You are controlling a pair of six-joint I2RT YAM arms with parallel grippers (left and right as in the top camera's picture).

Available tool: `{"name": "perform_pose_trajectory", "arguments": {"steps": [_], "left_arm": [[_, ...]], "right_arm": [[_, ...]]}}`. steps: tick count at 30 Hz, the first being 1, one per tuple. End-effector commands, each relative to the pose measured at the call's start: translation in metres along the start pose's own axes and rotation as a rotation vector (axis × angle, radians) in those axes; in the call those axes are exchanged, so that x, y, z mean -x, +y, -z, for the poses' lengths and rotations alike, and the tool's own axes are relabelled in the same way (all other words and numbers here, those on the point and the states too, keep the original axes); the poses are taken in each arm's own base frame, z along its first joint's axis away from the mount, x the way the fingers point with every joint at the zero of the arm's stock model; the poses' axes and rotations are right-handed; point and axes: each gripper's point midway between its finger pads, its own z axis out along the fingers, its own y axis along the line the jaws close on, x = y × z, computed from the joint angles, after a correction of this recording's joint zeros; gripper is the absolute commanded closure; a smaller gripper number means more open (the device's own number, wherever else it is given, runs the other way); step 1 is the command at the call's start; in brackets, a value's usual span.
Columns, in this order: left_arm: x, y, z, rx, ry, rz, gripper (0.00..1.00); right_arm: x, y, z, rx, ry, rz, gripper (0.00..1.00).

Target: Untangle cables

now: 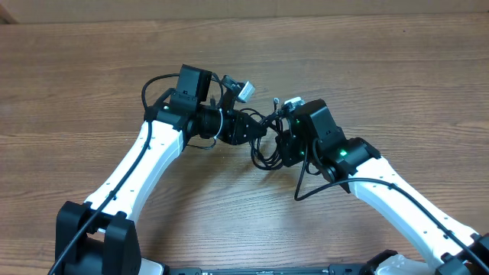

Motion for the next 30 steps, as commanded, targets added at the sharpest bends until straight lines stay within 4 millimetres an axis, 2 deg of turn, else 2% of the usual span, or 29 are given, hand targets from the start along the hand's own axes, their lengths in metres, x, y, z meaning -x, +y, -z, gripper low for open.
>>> {"name": "perform_pose_trajectory", "arguments": {"steps": [1, 4, 6, 10, 12, 16, 20, 23, 28, 29, 30], "left_arm": [[0.007, -0.030, 0.006, -0.112, -0.013, -0.028, 0.96], [0.010, -0.010, 0.005, 0.008, -0.030, 0.053, 0.96], [0.013, 0.014, 0.007, 0.140, -0.059, 0.136, 0.96], [0.019, 0.062, 0.022, 0.417, -0.158, 0.311, 0.96], [0.020, 0.074, 0.027, 0.491, -0.186, 0.338, 0.96], [0.018, 0.083, 0.026, 0.517, -0.186, 0.367, 0.96], [0.010, 0.089, 0.020, 0.518, -0.149, 0.399, 0.96], [-0.001, 0.095, 0.016, 0.531, -0.111, 0.430, 0.96], [-0.004, 0.097, 0.015, 0.535, -0.099, 0.438, 0.96], [-0.003, 0.097, 0.015, 0.532, -0.100, 0.437, 0.96], [-0.002, 0.095, 0.014, 0.520, -0.097, 0.420, 0.96]], "right_arm": [[0.007, -0.002, 0.001, -0.031, -0.016, -0.044, 0.96], [0.008, 0.006, 0.009, 0.018, -0.021, -0.099, 0.96], [0.007, 0.019, 0.018, 0.094, -0.015, -0.101, 0.96], [0.007, 0.048, 0.052, 0.282, -0.024, -0.100, 0.96], [0.012, 0.059, 0.071, 0.363, -0.055, -0.092, 0.96], [0.030, 0.072, 0.113, 0.478, -0.176, -0.058, 0.96], [0.050, 0.067, 0.145, 0.490, -0.310, -0.056, 0.96], [0.060, 0.053, 0.157, 0.457, -0.374, -0.077, 0.96], [0.056, 0.019, 0.143, 0.309, -0.349, -0.170, 0.96], [0.053, 0.016, 0.139, 0.290, -0.332, -0.181, 0.95], [0.049, 0.014, 0.134, 0.279, -0.311, -0.182, 0.87]]}}
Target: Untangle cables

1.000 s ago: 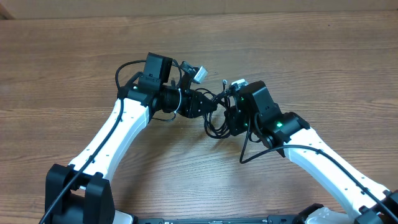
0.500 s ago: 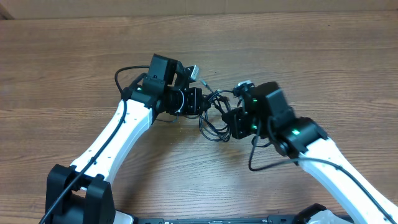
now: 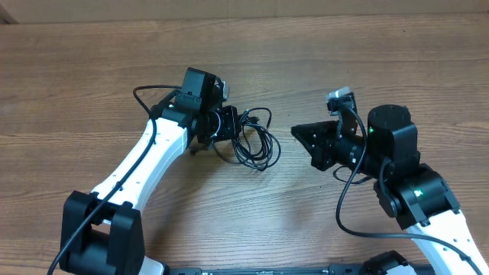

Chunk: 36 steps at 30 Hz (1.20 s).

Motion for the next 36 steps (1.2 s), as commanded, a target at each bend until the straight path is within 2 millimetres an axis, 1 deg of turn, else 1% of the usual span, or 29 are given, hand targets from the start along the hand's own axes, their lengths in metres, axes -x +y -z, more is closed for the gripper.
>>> {"name": "perform_pose_trajectory", "arguments": {"steps": [1, 2, 5, 7, 8, 10, 13, 15, 19, 25, 26, 28, 30, 33, 36], "left_arm": [[0.007, -0.007, 0.003, -0.027, -0.016, -0.037, 0.96], [0.006, -0.012, 0.003, -0.051, -0.010, -0.069, 0.96], [0.003, -0.025, 0.004, -0.127, 0.006, -0.161, 0.96], [0.002, -0.027, 0.004, -0.132, 0.007, -0.192, 0.96], [0.001, -0.027, 0.004, -0.133, 0.010, -0.200, 0.96], [-0.002, -0.030, 0.002, -0.137, 0.017, -0.220, 0.96], [-0.006, -0.036, 0.000, -0.139, 0.023, -0.239, 0.95], [-0.008, -0.037, -0.002, -0.122, 0.021, -0.249, 0.96], [-0.011, -0.039, -0.005, -0.112, 0.023, -0.263, 0.96], [-0.013, -0.041, -0.005, -0.112, 0.027, -0.268, 0.96], [-0.013, -0.041, -0.005, -0.112, 0.027, -0.267, 0.96], [-0.013, -0.040, -0.005, -0.111, 0.028, -0.266, 0.96], [-0.013, -0.040, -0.005, -0.110, 0.029, -0.266, 0.96], [-0.013, -0.040, -0.005, -0.110, 0.030, -0.266, 0.96], [-0.014, -0.040, -0.005, -0.109, 0.033, -0.265, 0.96]], "right_arm": [[-0.001, -0.014, -0.005, -0.075, 0.019, 0.000, 0.80], [-0.006, -0.016, -0.009, -0.077, 0.041, 0.011, 0.73], [-0.018, -0.015, -0.025, -0.062, 0.104, 0.075, 0.63], [-0.027, -0.018, -0.039, -0.076, 0.144, 0.109, 0.58], [-0.030, -0.022, -0.046, -0.104, 0.160, 0.114, 0.57], [-0.039, -0.030, -0.062, -0.150, 0.191, 0.130, 0.57], [-0.049, -0.029, -0.086, -0.169, 0.220, 0.168, 0.57], [-0.053, -0.033, -0.098, -0.224, 0.220, 0.203, 0.58], [-0.060, -0.055, -0.111, -0.388, 0.222, 0.259, 0.59], [-0.075, -0.076, -0.119, -0.483, 0.272, 0.266, 0.69], [-0.075, -0.078, -0.119, -0.495, 0.275, 0.265, 0.69], [-0.073, -0.077, -0.120, -0.491, 0.264, 0.266, 0.61], [-0.065, -0.069, -0.121, -0.470, 0.240, 0.268, 0.57], [-0.046, -0.056, -0.116, -0.447, 0.206, 0.268, 0.56], [-0.031, -0.049, -0.112, -0.440, 0.175, 0.276, 0.55]]}}
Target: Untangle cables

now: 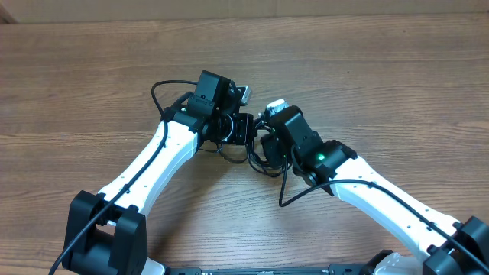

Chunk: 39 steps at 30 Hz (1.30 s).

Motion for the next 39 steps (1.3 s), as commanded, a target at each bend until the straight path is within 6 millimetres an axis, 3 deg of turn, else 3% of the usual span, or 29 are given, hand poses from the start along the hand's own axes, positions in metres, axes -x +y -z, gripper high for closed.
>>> {"name": "perform_pose_trajectory", "arguments": {"steps": [1, 5, 9, 14, 21, 25, 26, 28, 32, 36, 39], "left_arm": [[0.005, -0.003, 0.002, -0.002, -0.013, -0.033, 0.96], [0.005, -0.003, 0.002, -0.002, -0.012, -0.049, 0.96], [0.005, -0.003, 0.002, -0.001, -0.009, -0.050, 0.96], [0.005, -0.003, 0.002, -0.001, -0.010, -0.049, 0.95], [0.005, -0.003, 0.002, -0.001, -0.010, -0.049, 0.96], [0.005, -0.003, 0.002, -0.001, -0.009, -0.049, 0.96], [0.005, -0.003, 0.002, -0.001, -0.009, -0.049, 0.96], [0.005, -0.002, 0.002, 0.003, -0.010, -0.049, 0.96], [0.005, 0.009, 0.002, 0.070, -0.018, -0.041, 0.96], [0.006, 0.039, 0.007, 0.236, -0.049, 0.074, 0.96], [0.008, 0.066, 0.016, 0.386, -0.108, 0.234, 0.96]], "right_arm": [[0.035, -0.004, 0.021, -0.020, -0.099, -0.011, 0.55], [0.030, -0.016, 0.017, -0.043, -0.075, -0.030, 0.56], [0.011, -0.027, 0.003, -0.057, 0.013, -0.044, 0.63], [-0.014, -0.012, -0.012, 0.028, 0.125, -0.043, 0.67], [-0.023, -0.003, -0.014, 0.078, 0.167, -0.045, 0.73], [-0.029, -0.004, -0.014, 0.073, 0.189, -0.046, 0.96], [-0.029, -0.004, -0.013, 0.073, 0.192, -0.051, 0.96], [-0.022, -0.003, -0.008, 0.072, 0.180, -0.078, 0.96], [0.014, 0.004, 0.016, 0.109, 0.086, -0.139, 0.96], [0.053, 0.014, 0.059, 0.188, -0.046, -0.186, 0.96], [0.070, 0.001, 0.092, 0.189, -0.139, -0.247, 0.96]]}}
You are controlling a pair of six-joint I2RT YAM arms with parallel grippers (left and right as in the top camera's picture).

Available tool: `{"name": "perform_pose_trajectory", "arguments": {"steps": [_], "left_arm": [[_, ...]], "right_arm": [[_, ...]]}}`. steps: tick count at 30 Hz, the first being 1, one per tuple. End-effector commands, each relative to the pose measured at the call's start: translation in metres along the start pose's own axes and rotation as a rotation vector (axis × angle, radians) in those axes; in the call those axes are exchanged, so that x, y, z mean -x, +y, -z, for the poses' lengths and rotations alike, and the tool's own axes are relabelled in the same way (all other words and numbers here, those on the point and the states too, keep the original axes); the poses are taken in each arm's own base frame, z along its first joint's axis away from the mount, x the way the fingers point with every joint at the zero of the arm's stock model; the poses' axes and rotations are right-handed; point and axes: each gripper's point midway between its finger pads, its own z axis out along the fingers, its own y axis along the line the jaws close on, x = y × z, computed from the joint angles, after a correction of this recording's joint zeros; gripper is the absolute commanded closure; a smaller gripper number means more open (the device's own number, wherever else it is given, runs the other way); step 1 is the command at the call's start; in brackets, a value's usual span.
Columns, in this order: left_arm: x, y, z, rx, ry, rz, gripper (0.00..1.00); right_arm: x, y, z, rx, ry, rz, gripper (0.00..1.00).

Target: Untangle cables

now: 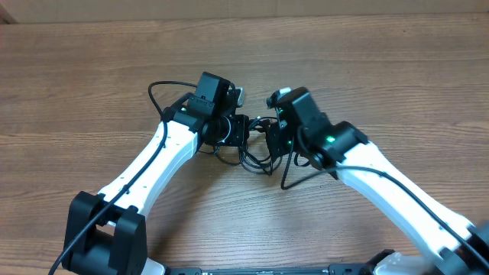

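A tangle of thin black cables lies on the wooden table near the middle, its loops spilling out below both grippers. My left gripper reaches in from the left and appears shut on the bundle's left side. Facing it from the right, my right gripper has its fingers buried in the cables and hidden under its own body. The two grippers are almost touching. A cable end runs up between them.
Each arm's own black wiring loops off its wrist: one loop behind the left wrist, another hanging below the right wrist. The white arm links slant in from the bottom corners.
My right gripper has shifted slightly right and up, and the cable loops between the grippers look a little more spread. The left gripper stays put on the bundle.
Both grippers met at the tangle. Then the right arm was drawn back to the right, open and empty, while the left kept the bundle. Then the right gripper was back at the cables, and now it sits a bit further right.
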Motion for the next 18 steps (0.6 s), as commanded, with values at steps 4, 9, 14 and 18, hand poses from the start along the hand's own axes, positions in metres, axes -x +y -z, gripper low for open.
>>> {"name": "perform_pose_trajectory", "arguments": {"steps": [4, 9, 14, 18], "left_arm": [[0.016, 0.046, 0.009, 0.248, -0.130, 0.309, 0.96], [0.017, 0.046, 0.009, 0.248, -0.145, 0.388, 0.96], [0.017, 0.045, 0.009, 0.246, -0.137, 0.338, 0.96], [0.017, 0.035, 0.006, 0.201, -0.106, 0.180, 0.95]], "right_arm": [[0.052, -0.027, 0.099, -0.018, -0.278, -0.208, 0.96], [0.027, -0.105, 0.123, -0.314, -0.284, -0.460, 0.96], [0.017, -0.076, 0.100, -0.143, -0.156, -0.320, 0.81], [0.015, -0.035, 0.072, 0.051, -0.068, -0.018, 0.57]]}}
